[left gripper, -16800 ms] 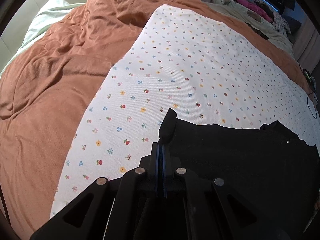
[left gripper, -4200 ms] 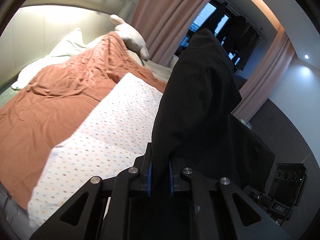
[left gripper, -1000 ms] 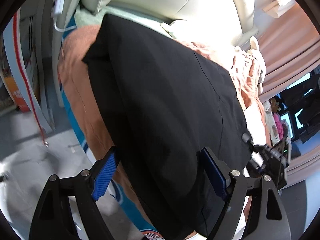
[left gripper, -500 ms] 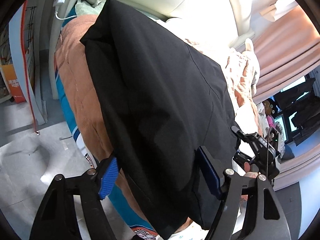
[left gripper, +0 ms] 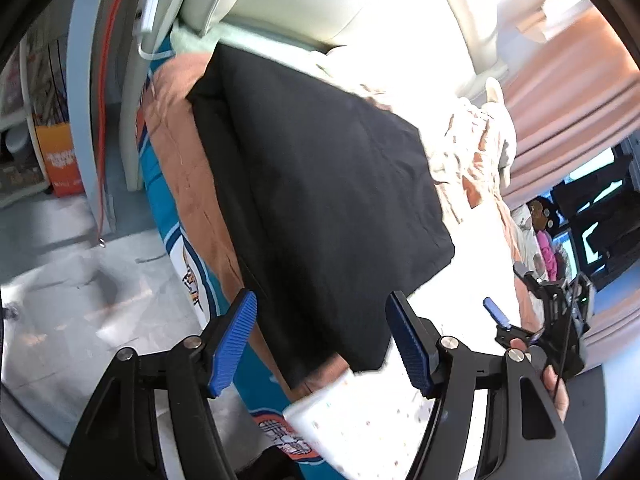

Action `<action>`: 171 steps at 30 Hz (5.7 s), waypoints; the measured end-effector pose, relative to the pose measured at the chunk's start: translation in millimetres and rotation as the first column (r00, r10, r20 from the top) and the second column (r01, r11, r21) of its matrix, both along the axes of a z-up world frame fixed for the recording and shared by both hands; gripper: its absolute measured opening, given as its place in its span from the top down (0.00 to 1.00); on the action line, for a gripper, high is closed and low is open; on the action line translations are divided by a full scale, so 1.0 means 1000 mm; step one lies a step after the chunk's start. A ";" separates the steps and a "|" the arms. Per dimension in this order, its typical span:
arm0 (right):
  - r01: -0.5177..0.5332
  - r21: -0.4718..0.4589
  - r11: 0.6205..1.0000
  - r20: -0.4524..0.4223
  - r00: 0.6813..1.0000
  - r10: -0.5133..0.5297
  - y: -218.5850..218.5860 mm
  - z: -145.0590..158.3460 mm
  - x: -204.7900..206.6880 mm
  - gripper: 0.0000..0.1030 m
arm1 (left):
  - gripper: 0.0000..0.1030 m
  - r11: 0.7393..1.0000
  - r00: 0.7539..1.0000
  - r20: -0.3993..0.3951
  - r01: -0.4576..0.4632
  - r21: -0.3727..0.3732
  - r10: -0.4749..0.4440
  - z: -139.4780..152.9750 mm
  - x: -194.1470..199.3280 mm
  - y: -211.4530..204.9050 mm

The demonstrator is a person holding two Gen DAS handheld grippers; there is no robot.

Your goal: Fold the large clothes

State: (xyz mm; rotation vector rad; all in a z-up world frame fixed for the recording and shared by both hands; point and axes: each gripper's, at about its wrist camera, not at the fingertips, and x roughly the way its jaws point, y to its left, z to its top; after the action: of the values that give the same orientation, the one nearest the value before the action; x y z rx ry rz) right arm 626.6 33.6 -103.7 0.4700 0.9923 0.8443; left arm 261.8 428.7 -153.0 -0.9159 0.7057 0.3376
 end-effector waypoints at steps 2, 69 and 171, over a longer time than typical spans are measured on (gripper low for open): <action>-0.002 -0.013 1.000 0.036 0.999 0.002 -0.017 0.011 -0.019 0.18 | 0.29 0.999 1.000 0.007 0.003 0.032 -0.003 0.015 -0.007 -0.011; 0.345 -0.134 0.929 0.621 0.760 -0.193 -0.377 0.106 -0.540 0.00 | 0.00 0.707 0.853 0.239 0.193 0.681 -0.464 0.185 -0.250 -0.371; 0.416 -0.156 0.896 0.604 0.758 -0.247 -0.357 0.055 -0.595 0.00 | 0.00 0.691 0.863 0.233 0.170 0.702 -0.449 0.139 -0.323 -0.375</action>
State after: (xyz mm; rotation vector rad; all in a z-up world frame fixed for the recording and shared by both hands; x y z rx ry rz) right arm 31.9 -323.5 -48.3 0.1168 0.4281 0.4538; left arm -61.3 53.9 -14.2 -0.1408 0.3086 0.0661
